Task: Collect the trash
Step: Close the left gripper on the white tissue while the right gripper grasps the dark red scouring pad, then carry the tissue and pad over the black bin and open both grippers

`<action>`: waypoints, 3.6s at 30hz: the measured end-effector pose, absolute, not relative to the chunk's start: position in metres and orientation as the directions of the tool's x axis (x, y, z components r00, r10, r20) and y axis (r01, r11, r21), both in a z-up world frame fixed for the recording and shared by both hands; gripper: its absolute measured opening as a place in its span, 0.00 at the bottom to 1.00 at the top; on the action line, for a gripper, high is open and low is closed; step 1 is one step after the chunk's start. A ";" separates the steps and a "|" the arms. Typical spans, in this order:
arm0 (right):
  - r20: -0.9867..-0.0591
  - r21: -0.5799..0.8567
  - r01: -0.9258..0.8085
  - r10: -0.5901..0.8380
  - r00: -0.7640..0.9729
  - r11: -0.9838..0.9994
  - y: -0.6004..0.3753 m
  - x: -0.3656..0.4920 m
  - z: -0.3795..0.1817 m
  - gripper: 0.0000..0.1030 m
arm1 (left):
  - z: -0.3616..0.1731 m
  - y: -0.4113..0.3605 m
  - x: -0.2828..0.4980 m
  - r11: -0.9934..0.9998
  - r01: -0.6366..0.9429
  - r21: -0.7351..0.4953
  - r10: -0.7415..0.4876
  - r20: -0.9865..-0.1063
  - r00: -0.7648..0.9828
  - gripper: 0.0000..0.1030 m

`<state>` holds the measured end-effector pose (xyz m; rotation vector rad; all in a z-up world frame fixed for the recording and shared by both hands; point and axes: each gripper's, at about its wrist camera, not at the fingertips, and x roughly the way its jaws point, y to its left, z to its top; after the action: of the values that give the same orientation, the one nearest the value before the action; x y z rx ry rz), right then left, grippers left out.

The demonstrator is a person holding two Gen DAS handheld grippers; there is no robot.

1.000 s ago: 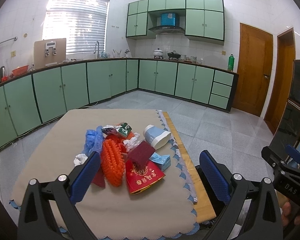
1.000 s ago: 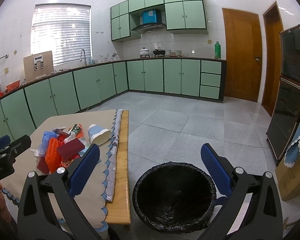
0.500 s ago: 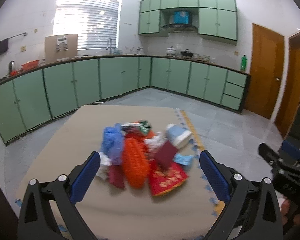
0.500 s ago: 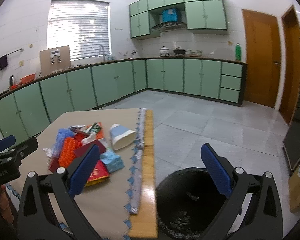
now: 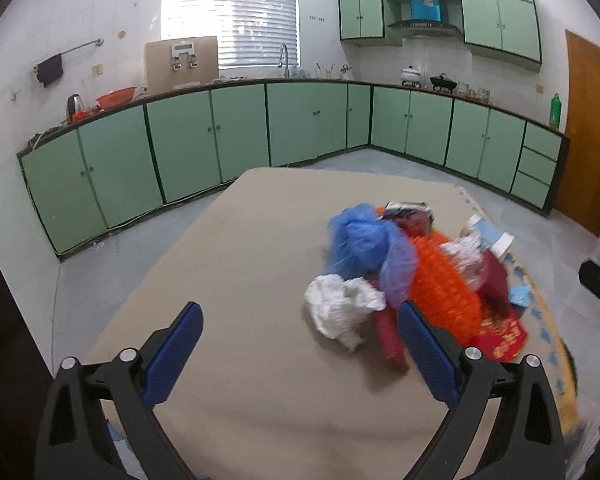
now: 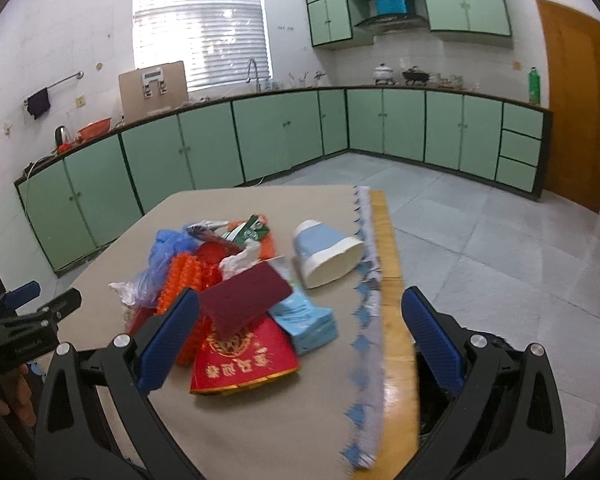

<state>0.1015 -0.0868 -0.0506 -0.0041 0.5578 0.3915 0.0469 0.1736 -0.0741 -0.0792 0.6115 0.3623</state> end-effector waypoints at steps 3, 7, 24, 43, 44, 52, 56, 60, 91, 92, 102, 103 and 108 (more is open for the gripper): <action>-0.535 0.106 -0.378 0.373 0.758 0.920 -0.074 0.110 -0.060 0.95 | -0.080 0.180 0.050 0.933 -0.359 0.022 0.303 -0.586 0.752 0.90; -0.559 0.112 -0.390 0.383 0.736 0.914 -0.057 0.118 -0.072 0.93 | -0.085 0.184 0.053 0.933 -0.360 0.019 0.304 -0.581 0.755 0.90; -0.645 0.086 -0.399 0.356 0.676 0.913 -0.018 0.153 -0.107 0.81 | -0.103 0.196 0.072 0.941 -0.337 -0.009 0.263 -0.605 0.751 0.90; -0.650 0.181 -0.464 0.459 0.605 0.867 -0.039 0.161 -0.101 0.37 | -0.110 0.186 0.092 0.958 -0.285 -0.021 0.210 -0.626 0.751 0.88; -0.649 0.181 -0.466 0.461 0.605 0.866 -0.040 0.160 -0.101 0.36 | -0.111 0.186 0.093 0.959 -0.283 -0.021 0.208 -0.627 0.751 0.85; -0.639 0.164 -0.484 0.466 0.612 0.860 -0.042 0.158 -0.099 0.30 | -0.120 0.182 0.104 0.965 -0.258 -0.034 0.175 -0.649 0.740 0.53; -0.632 0.153 -0.489 0.466 0.620 0.859 -0.043 0.157 -0.097 0.28 | -0.122 0.184 0.106 0.967 -0.247 -0.060 0.148 -0.657 0.739 0.20; -0.623 0.153 -0.492 0.470 0.626 0.857 -0.045 0.156 -0.093 0.25 | -0.113 0.183 0.101 0.966 -0.253 -0.045 0.169 -0.628 0.760 0.07; -0.459 0.202 -0.427 0.471 0.754 0.881 -0.130 0.134 -0.020 0.12 | 0.010 0.117 0.090 0.987 -0.026 -0.161 -0.032 -0.351 0.936 0.04; -0.455 0.202 -0.421 0.465 0.759 0.885 -0.134 0.134 -0.018 0.12 | 0.012 0.113 0.092 0.986 -0.011 -0.166 -0.048 -0.347 0.937 0.04; -0.441 0.185 -0.273 0.328 0.836 0.944 -0.211 0.132 -0.016 0.12 | 0.024 0.037 0.121 0.968 0.182 -0.174 -0.228 -0.304 0.925 0.04; -0.443 0.181 -0.255 0.310 0.841 0.950 -0.221 0.132 -0.018 0.12 | 0.021 0.026 0.128 0.962 0.206 -0.179 -0.254 -0.309 0.917 0.04; -0.476 0.170 -0.160 0.223 0.851 0.972 -0.266 0.136 -0.036 0.12 | 0.003 -0.022 0.151 0.937 0.290 -0.197 -0.342 -0.342 0.875 0.04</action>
<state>0.1364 -0.2656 -0.0362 0.1261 0.5158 0.2022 0.1514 -0.0216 0.0034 -0.1412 0.3824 -0.3309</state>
